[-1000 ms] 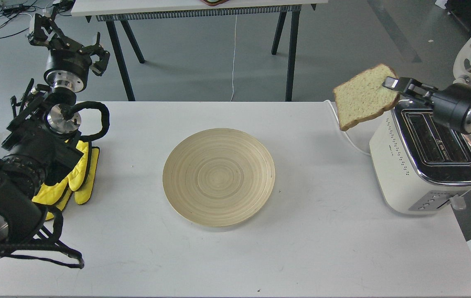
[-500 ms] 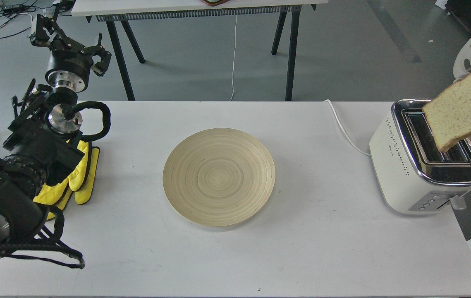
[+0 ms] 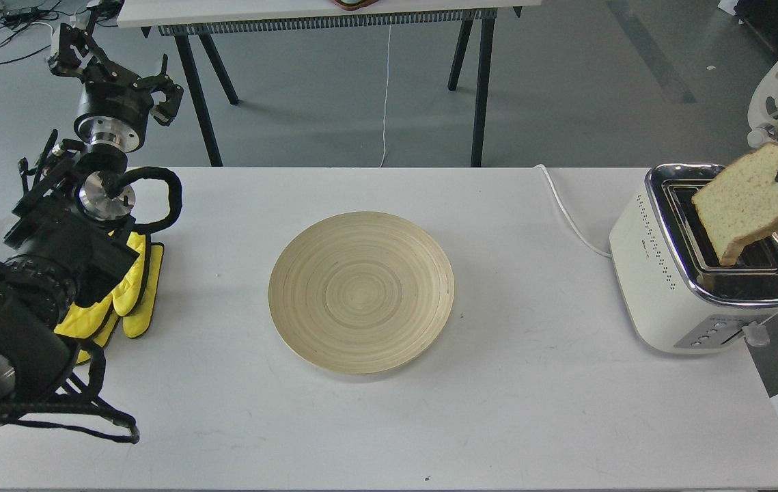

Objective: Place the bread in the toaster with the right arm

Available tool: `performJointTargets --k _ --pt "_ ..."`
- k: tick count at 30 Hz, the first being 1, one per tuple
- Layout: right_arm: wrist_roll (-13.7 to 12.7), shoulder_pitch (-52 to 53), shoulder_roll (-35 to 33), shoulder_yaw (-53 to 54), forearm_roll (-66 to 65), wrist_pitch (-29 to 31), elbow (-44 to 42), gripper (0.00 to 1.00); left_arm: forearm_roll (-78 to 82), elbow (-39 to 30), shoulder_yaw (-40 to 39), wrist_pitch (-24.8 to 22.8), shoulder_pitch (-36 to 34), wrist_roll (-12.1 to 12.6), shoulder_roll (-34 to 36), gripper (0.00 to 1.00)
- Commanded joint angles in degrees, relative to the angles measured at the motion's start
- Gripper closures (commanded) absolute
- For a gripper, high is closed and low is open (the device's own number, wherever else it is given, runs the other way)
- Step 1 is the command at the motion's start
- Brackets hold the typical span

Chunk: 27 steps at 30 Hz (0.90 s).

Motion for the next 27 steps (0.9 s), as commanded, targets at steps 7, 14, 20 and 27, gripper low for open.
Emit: performJointTargets --k 7,14,20,27 --pt "0.00 -0.51 1.52 -0.94 0.08 -1.60 -1.47 0.93 -0.01 -0.09 -0.09 0.00 0.00 0.00 -0.13 0.00" --pt "0.61 -2.01 3.37 -1.21 1.05 -2.21 -1.12 0.16 -0.01 0.00 -0.09 0.00 0.00 0.00 -0.13 0.00" --pt "2.36 -1.92 5.04 3.71 5.33 -1.95 -1.38 0.01 -0.01 -0.09 -0.09 0.00 0.00 0.00 -0.13 0.00" --pt "3.43 -1.66 10.47 12.05 31.50 -2.39 -4.19 0.01 -0.01 0.00 0.00 0.00 0.00 0.00 -0.13 0.00"
